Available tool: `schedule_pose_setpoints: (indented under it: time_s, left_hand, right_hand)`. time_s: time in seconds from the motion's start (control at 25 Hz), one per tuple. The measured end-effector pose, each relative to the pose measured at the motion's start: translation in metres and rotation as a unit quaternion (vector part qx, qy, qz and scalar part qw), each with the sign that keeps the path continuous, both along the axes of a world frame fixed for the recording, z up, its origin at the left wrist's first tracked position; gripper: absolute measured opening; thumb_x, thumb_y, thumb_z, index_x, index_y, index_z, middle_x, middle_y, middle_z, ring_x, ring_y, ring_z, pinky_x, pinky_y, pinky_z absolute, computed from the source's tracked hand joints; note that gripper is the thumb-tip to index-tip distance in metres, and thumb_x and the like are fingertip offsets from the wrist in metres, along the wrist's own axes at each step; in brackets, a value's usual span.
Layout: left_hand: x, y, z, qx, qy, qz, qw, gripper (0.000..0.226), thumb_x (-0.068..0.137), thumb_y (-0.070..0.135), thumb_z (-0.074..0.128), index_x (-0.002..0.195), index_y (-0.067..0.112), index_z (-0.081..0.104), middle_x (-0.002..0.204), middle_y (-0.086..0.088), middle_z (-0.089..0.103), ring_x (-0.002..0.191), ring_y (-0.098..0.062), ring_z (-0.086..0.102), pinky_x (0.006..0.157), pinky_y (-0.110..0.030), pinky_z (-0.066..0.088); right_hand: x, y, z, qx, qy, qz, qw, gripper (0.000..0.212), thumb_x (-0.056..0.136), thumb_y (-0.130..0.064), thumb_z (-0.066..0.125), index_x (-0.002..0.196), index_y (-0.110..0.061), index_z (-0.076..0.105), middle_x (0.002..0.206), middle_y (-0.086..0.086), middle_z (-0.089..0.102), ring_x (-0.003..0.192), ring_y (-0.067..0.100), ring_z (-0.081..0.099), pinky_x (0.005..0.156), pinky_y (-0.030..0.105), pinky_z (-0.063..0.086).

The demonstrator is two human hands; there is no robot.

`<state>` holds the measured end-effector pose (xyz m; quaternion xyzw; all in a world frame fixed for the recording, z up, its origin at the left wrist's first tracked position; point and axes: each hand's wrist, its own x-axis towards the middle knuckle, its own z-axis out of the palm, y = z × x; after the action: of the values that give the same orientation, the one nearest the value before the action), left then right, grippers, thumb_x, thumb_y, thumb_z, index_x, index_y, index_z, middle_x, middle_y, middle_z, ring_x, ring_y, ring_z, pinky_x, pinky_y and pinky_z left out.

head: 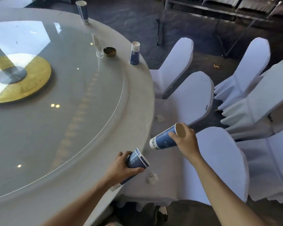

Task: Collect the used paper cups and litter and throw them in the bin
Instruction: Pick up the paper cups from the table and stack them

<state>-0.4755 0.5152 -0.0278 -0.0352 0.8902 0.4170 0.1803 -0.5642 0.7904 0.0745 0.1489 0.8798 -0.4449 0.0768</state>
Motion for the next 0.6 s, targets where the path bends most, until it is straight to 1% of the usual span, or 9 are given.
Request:
schedule_pose_setpoints:
  time_s: [0.08, 0.2, 0.24, 0.32, 0.4, 0.52, 0.6]
  left_hand:
    - [-0.002, 0.020, -0.002, -0.004, 0.002, 0.010, 1.000, 0.085, 0.049, 0.098, 0.064, 0.120, 0.054, 0.047, 0.101, 0.019, 0.046, 0.087, -0.002, 0.059, 0.067, -0.012, 0.045]
    - [0.002, 0.061, -0.003, -0.013, 0.002, 0.034, 0.999, 0.086, 0.054, 0.090, 0.072, 0.125, 0.047, 0.048, 0.104, 0.019, 0.045, 0.090, -0.003, 0.059, 0.077, -0.019, 0.055]
    - [0.006, 0.073, -0.003, -0.013, 0.002, 0.041, 0.999, 0.087, 0.054, 0.089, 0.072, 0.126, 0.047, 0.048, 0.104, 0.020, 0.045, 0.090, -0.002, 0.060, 0.077, -0.017, 0.054]
    - [0.013, 0.098, -0.002, -0.017, 0.009, 0.051, 0.999, 0.088, 0.052, 0.091, 0.070, 0.127, 0.051, 0.047, 0.104, 0.023, 0.046, 0.089, 0.002, 0.060, 0.071, -0.010, 0.048]
    - [0.025, 0.122, 0.001, -0.027, 0.015, 0.062, 0.998, 0.088, 0.052, 0.094, 0.068, 0.127, 0.055, 0.043, 0.105, 0.026, 0.046, 0.089, 0.006, 0.059, 0.066, -0.006, 0.044]
    - [0.047, 0.146, 0.004, -0.032, 0.013, 0.076, 0.997, 0.089, 0.056, 0.089, 0.071, 0.132, 0.052, 0.043, 0.110, 0.031, 0.043, 0.095, 0.010, 0.057, 0.067, -0.002, 0.043]
    - [0.059, 0.155, 0.004, -0.028, 0.006, 0.083, 0.996, 0.087, 0.058, 0.085, 0.073, 0.132, 0.052, 0.042, 0.111, 0.032, 0.042, 0.099, 0.012, 0.055, 0.068, -0.002, 0.043]
  right_hand:
    - [-0.003, 0.022, 0.004, -0.053, -0.011, 0.009, 0.999, 0.072, 0.083, -0.049, 0.075, 0.147, -0.031, 0.049, 0.148, 0.002, 0.046, 0.133, 0.023, 0.052, 0.108, 0.052, 0.050]
    - [-0.001, 0.058, 0.007, -0.126, -0.055, 0.066, 0.988, 0.078, 0.074, -0.057, 0.072, 0.144, -0.031, 0.053, 0.145, -0.006, 0.053, 0.135, 0.017, 0.052, 0.112, 0.045, 0.046]
    - [0.001, 0.066, 0.005, -0.136, -0.071, 0.093, 0.984, 0.079, 0.072, -0.059, 0.072, 0.144, -0.031, 0.054, 0.144, -0.008, 0.055, 0.134, 0.015, 0.052, 0.112, 0.043, 0.046]
    - [0.005, 0.080, -0.002, -0.146, -0.105, 0.145, 0.973, 0.073, 0.075, -0.056, 0.074, 0.142, -0.032, 0.054, 0.143, -0.008, 0.055, 0.133, 0.014, 0.052, 0.112, 0.041, 0.046]
    - [0.010, 0.091, -0.011, -0.146, -0.132, 0.192, 0.961, 0.067, 0.080, -0.052, 0.075, 0.140, -0.032, 0.054, 0.142, -0.005, 0.056, 0.131, 0.015, 0.052, 0.111, 0.042, 0.047]
    - [0.021, 0.097, -0.024, -0.145, -0.172, 0.247, 0.942, 0.067, 0.084, -0.051, 0.075, 0.143, -0.029, 0.052, 0.140, -0.004, 0.054, 0.131, 0.016, 0.052, 0.110, 0.042, 0.048]
    - [0.033, 0.095, -0.034, -0.145, -0.195, 0.271, 0.931, 0.064, 0.091, -0.050, 0.072, 0.146, -0.028, 0.050, 0.143, -0.002, 0.053, 0.133, 0.017, 0.051, 0.112, 0.044, 0.047]
